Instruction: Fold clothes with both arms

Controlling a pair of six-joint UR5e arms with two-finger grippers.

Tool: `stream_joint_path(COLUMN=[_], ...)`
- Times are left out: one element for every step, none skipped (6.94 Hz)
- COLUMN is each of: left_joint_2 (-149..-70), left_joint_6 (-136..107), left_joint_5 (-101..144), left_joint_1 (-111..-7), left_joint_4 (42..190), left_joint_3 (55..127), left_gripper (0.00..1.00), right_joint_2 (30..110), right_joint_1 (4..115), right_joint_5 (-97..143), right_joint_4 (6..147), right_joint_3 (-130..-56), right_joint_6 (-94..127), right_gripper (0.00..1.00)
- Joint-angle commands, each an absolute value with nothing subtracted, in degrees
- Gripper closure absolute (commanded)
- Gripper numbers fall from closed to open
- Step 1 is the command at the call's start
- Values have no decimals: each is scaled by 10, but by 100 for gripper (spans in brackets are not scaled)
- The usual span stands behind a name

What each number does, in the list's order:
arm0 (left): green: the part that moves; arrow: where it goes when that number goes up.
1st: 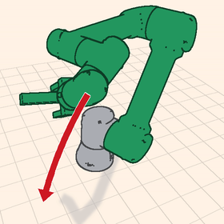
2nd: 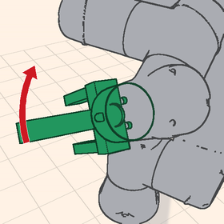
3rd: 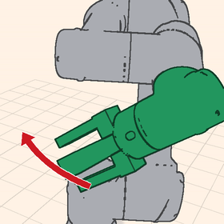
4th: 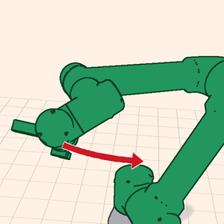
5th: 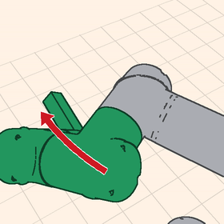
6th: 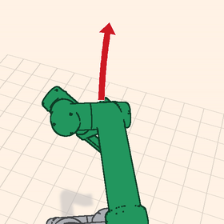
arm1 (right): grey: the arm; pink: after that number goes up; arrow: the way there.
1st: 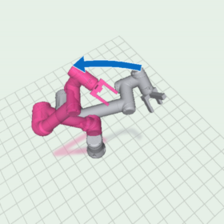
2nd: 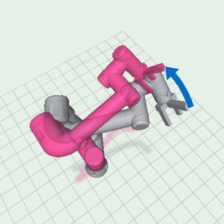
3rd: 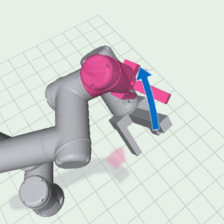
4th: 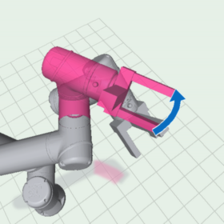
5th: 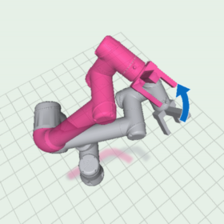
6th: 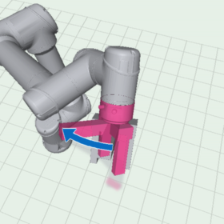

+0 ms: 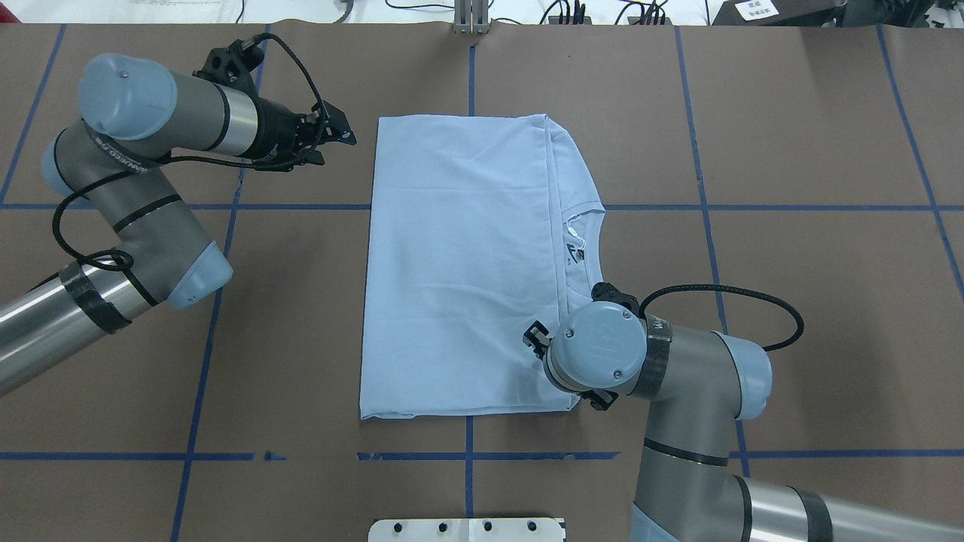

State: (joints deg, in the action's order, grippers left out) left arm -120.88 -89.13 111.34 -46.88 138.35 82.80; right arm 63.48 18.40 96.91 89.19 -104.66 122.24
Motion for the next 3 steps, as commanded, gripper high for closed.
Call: stream_joint_path(left_joint_2=[-1209,-1209,-1208], left_joint_6=[-892,-892,-892], left_joint_5=[1107,1107,1107], left_joint_1=[-468,-469,-469], left_joint_4=[1383,1383,1382], left_joint_3=[836,838,839], left_gripper=[31,31,31], right_joint_2=[657,662,673], right_joint_1=[185,183,177], right_joint_5=[969,969,969], right_joint_4=[880,868,867], right_joint_3=[-1069,-1077,-1075], right_joint_6=[1288,1291,1290], right_gripper=[19,19,19])
